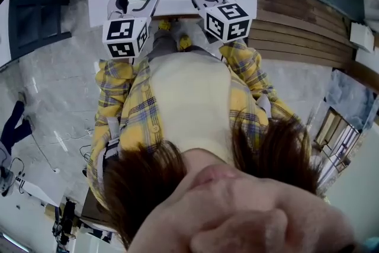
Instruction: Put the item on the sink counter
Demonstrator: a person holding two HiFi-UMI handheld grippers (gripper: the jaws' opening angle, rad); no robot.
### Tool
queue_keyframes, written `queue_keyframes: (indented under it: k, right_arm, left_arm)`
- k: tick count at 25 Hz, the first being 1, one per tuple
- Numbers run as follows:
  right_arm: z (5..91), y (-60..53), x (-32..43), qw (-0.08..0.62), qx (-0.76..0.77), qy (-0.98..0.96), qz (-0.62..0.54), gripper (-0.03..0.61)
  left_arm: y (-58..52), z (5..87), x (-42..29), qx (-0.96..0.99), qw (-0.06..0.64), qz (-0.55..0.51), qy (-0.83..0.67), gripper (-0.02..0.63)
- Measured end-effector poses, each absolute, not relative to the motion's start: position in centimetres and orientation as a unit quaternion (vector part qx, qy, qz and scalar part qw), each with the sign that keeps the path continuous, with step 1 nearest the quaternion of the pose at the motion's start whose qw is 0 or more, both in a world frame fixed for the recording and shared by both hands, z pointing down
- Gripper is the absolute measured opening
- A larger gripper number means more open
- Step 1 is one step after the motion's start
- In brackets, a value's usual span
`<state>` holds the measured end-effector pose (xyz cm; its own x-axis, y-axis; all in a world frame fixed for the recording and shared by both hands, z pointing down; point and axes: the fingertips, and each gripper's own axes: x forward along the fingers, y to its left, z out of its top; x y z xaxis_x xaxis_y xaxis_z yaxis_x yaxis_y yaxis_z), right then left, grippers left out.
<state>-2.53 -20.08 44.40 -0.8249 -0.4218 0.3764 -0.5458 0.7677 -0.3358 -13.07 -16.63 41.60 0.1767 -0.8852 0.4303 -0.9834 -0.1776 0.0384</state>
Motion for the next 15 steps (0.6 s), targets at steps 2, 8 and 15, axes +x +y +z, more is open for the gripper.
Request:
queue_keyframes:
  k: [2,8,15]
  right_arm:
    - [44.5,-20.7,-3.1,0.142,0.267,-0.927,0.222,0.014]
    - [44.8,-22.5,-4.9,0.147,0.278,-0.921,0.232,0.014]
    - [46.1,-24.2,-7.0,0.159,0.29,-0.912,0.244,0.014]
  left_arm:
    - [-17.6,41.6,-13.7,0.756,0.154,0.157,-0.616,0.331]
    - [-21.0,41.7,-15.4,0.77,0.148,0.159,-0.6,0.331]
    - [-24.6,43.3,-17.9,0.775,0.14,0.171,-0.591,0.331]
